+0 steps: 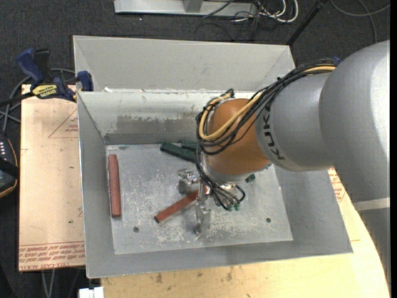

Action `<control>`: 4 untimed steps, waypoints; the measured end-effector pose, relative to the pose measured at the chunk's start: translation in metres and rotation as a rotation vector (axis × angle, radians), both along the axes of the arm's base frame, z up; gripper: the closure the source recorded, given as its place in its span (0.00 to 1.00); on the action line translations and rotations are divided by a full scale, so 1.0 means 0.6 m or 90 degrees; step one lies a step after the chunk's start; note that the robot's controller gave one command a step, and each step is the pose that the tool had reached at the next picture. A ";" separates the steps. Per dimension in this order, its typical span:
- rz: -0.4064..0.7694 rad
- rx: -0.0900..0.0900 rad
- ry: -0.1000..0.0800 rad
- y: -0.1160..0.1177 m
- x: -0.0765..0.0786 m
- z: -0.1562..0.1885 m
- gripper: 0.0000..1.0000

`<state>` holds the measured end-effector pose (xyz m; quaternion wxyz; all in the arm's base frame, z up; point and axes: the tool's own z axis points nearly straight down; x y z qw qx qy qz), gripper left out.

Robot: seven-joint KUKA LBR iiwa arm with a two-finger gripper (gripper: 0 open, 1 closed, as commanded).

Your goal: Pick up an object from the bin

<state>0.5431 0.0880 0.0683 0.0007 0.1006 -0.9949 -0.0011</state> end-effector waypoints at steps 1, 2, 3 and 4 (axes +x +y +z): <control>-0.001 0.000 -0.002 -0.002 0.002 0.004 1.00; -0.002 0.000 -0.002 -0.002 0.002 0.003 0.00; -0.002 0.000 -0.002 -0.002 0.003 0.004 1.00; -0.033 0.000 -0.008 -0.014 0.019 0.210 1.00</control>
Offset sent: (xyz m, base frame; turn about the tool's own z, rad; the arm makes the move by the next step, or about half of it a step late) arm 0.0000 0.0000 0.0000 0.0000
